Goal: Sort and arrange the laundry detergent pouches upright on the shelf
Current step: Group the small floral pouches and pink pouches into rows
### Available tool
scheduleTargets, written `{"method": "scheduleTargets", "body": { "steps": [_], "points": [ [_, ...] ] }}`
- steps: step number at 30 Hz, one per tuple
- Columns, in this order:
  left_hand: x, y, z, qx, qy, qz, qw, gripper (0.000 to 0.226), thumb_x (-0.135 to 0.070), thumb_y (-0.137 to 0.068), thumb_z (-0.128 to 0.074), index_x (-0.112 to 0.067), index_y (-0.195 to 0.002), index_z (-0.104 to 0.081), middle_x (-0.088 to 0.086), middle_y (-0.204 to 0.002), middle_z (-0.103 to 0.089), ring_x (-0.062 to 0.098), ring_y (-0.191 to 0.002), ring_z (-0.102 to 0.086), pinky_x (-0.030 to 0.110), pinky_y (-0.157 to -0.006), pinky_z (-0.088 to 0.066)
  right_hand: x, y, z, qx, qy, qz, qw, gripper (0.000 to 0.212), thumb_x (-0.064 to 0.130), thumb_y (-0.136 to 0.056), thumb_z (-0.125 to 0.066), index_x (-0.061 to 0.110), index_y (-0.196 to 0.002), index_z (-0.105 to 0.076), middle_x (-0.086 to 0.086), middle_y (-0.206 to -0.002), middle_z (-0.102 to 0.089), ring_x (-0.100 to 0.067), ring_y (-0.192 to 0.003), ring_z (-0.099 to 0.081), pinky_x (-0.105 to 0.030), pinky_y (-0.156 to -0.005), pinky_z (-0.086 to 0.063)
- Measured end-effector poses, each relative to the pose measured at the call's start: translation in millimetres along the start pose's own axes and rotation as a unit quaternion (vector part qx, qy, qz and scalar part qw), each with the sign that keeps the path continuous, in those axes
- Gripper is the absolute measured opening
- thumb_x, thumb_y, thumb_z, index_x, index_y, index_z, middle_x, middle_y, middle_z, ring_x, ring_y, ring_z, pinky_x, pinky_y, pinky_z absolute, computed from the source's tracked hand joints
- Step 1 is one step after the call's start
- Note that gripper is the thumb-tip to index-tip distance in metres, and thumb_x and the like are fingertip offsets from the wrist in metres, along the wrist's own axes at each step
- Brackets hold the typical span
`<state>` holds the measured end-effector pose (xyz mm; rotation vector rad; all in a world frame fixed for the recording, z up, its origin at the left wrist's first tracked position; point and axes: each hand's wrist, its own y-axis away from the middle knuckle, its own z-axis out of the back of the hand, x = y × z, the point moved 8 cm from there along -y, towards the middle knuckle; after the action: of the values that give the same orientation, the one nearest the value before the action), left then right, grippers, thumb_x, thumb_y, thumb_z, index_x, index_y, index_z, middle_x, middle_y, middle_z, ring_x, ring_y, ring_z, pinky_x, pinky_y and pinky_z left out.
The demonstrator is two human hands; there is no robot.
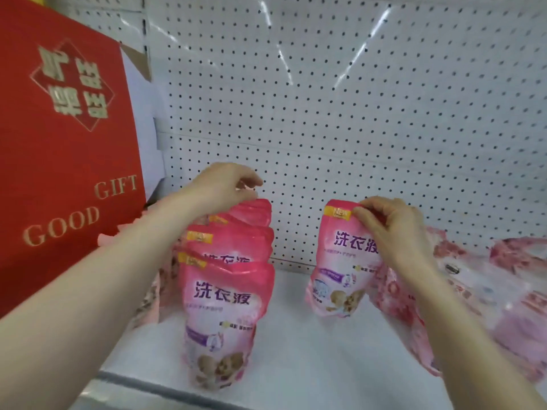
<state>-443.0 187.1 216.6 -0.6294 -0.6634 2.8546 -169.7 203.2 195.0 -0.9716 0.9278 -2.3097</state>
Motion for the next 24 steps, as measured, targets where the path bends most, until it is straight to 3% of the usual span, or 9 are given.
{"method": "scheduleTargets", "body": {
  "steps": [5, 10, 15, 18, 24],
  "points": [
    [42, -41, -36, 0.106, -0.083, 0.012, 0.991, 0.032, -0.024, -0.095, -0.058, -0.023, -0.126, -0.062, -0.004, -0.128, -0.062, 0.015, -0.115, -0.056, 0.024, -0.094, -0.039, -32, -37, -64, 0.039, 0.039, 0.03, 0.998, 0.014, 0.021, -0.094, -0.064, 0.02, -0.083, -0.073, 0.017, -0.064, -0.056, -0.02, -0.068, -0.055, -0.046, -0.08, -0.049],
    [64, -63, -57, 0.173, -0.097, 0.03, 0.98, 0.032, -0.023, -0.091, -0.064, -0.025, -0.122, -0.065, -0.006, -0.123, -0.064, 0.014, -0.111, -0.058, 0.032, -0.101, -0.044, -51, -68, -117, 0.078, 0.049, 0.049, 0.995, 0.015, 0.02, -0.094, -0.063, 0.021, -0.082, -0.073, 0.012, -0.067, -0.063, -0.02, -0.069, -0.056, -0.045, -0.081, -0.046],
    [73, -78, -65, 0.15, -0.094, 0.027, 0.984, 0.014, -0.028, -0.085, -0.071, -0.028, -0.099, -0.073, -0.013, -0.101, -0.069, 0.009, -0.095, -0.061, 0.023, -0.083, -0.044, -60, -74, -148, 0.081, 0.061, 0.048, 0.994, 0.016, 0.021, -0.095, -0.062, 0.018, -0.085, -0.074, 0.005, -0.074, -0.07, -0.023, -0.074, -0.059, -0.032, -0.075, -0.026],
    [77, -82, -68, 0.119, -0.091, 0.026, 0.988, 0.006, -0.033, -0.083, -0.071, -0.03, -0.088, -0.073, -0.017, -0.089, -0.066, 0.007, -0.088, -0.061, 0.021, -0.075, -0.042, -61, -79, -155, 0.066, 0.078, 0.053, 0.993, 0.016, 0.021, -0.095, -0.063, 0.019, -0.084, -0.074, 0.006, -0.075, -0.071, -0.023, -0.075, -0.057, -0.033, -0.076, -0.029],
    [82, -84, -69, 0.106, -0.068, 0.044, 0.991, 0.007, -0.036, -0.082, -0.072, -0.03, -0.086, -0.073, -0.015, -0.091, -0.068, 0.007, -0.087, -0.062, 0.024, -0.077, -0.045, -59, -80, -163, 0.073, 0.105, 0.076, 0.989, 0.015, 0.026, -0.096, -0.061, 0.02, -0.089, -0.073, 0.006, -0.08, -0.072, -0.023, -0.077, -0.059, -0.033, -0.076, -0.03]
  ]
}}
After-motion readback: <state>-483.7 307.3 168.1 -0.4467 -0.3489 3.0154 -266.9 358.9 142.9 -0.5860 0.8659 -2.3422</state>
